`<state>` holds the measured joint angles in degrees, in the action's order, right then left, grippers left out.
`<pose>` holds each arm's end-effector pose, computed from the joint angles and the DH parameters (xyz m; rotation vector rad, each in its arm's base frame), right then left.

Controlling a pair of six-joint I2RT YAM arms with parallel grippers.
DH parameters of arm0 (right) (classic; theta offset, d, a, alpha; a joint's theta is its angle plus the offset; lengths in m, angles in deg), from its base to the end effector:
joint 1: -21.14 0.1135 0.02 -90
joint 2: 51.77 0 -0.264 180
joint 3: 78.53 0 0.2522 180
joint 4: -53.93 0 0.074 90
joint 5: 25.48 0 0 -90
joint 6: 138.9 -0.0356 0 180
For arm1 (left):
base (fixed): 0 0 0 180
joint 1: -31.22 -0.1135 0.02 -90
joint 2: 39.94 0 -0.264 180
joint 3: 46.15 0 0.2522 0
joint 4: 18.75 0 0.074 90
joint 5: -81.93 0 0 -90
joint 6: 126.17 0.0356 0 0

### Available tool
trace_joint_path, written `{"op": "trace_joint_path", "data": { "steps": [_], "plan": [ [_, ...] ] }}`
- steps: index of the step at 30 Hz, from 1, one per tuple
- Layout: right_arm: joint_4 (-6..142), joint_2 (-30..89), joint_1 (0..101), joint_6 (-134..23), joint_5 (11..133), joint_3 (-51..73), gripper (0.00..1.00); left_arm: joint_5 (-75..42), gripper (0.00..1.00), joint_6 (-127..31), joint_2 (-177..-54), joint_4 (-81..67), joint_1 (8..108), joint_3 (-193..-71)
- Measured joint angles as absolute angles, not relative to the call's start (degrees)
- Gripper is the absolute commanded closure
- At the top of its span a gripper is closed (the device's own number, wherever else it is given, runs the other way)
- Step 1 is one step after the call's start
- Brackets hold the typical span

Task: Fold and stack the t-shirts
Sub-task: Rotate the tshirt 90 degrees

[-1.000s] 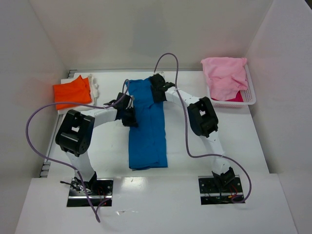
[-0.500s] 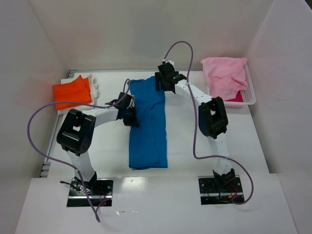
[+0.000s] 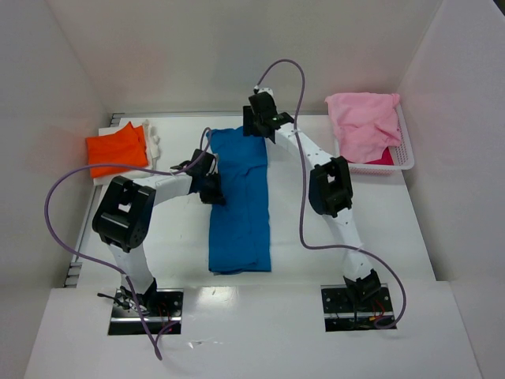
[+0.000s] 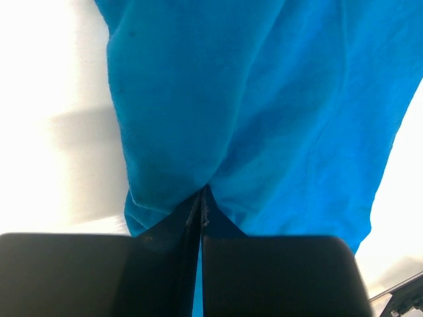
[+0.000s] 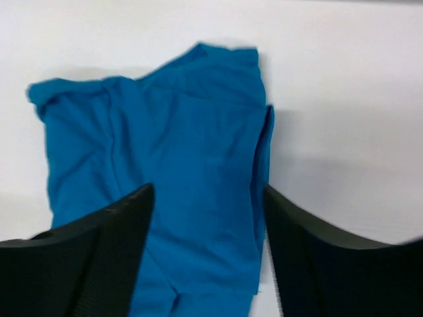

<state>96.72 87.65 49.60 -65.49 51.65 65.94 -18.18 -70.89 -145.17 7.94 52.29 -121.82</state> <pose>0.4941 0.2588 0.2409 -0.1070 2.2138 0.1853 0.3424 -0.1386 0.1531 -0.2436 2.6315 -0.5815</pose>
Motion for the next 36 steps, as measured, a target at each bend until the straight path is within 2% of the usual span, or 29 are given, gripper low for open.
{"op": "trace_joint_path", "data": {
  "steps": [2,4,7,10,13,20,29,36],
  "plan": [
    [97.98,89.51,49.59,-65.64,51.93,66.26,0.56,-18.11,0.89,-70.89,-145.17,8.29,52.34,-122.02],
    [99.13,90.29,49.61,-65.75,52.48,65.95,0.68,-17.67,0.84,-70.9,-145.11,8.97,52.46,-122.4],
    [99.03,90.33,49.61,-65.75,53.03,65.33,0.74,-15.77,0.75,-70.57,-144.45,11.65,52.79,-123.53],
    [98.76,90.33,49.6,-65.45,52.87,65.33,0.73,-14.41,0.67,-69.93,-141.78,14.62,52.85,-124.22],
    [98.73,90.33,49.32,-64.94,51.71,65.33,0.67,-14.07,0.61,-69.26,-137.11,16.72,52.84,-124.7],
    [98.61,90.56,47.94,-64.29,51.1,64.81,0.59,-15.1,0.56,-69.14,-130.0,17.84,52.8,-125.28],
    [98.65,93.08,47.13,-63.91,49.65,64.39,0.59,-16.26,0.34,-69.04,-125.4,20.99,52.8,-125.17],
    [99.1,94.33,46.92,-62.7,45.95,64.37,0.57,-16.51,0.32,-69.22,-121.41,21.39,52.8,-124.3]
  ]
}}
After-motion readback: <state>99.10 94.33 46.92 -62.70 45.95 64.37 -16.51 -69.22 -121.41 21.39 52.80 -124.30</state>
